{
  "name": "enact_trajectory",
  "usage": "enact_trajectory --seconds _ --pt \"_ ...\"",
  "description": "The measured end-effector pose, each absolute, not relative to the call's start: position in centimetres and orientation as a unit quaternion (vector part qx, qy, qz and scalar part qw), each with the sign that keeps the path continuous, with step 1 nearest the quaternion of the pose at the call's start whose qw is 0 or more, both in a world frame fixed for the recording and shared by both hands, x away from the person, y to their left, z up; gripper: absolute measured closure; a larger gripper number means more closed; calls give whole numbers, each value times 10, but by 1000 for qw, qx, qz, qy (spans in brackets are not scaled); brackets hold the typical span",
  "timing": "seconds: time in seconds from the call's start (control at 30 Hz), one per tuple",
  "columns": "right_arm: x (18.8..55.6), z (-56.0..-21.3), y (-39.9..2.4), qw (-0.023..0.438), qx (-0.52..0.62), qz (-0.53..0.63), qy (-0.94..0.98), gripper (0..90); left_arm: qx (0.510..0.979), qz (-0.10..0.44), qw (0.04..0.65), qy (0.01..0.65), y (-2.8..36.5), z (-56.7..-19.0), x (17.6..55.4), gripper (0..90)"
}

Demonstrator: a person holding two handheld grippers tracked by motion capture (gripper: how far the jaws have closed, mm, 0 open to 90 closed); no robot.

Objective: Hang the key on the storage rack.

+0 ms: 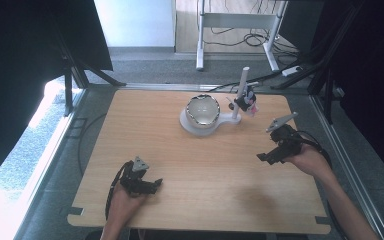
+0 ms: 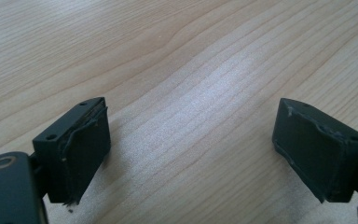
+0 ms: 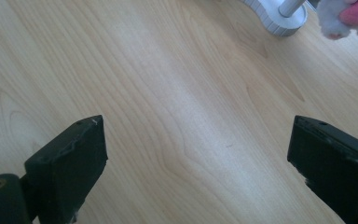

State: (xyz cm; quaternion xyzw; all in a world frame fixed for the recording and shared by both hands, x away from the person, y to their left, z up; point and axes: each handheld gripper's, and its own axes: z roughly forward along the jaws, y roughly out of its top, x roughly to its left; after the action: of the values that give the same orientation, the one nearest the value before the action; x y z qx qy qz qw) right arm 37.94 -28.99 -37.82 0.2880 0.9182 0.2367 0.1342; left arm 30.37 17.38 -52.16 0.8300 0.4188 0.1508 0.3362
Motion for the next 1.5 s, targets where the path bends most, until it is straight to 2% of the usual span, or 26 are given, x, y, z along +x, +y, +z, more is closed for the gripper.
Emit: enact_trajectory --seconds 0.53,1.5 --pt "344 -403 -284 135 266 256 919 30 830 150 336 419 174 -522 304 112" --pt "316 -514 -263 123 311 336 880 13 830 150 337 419 174 -522 304 112"
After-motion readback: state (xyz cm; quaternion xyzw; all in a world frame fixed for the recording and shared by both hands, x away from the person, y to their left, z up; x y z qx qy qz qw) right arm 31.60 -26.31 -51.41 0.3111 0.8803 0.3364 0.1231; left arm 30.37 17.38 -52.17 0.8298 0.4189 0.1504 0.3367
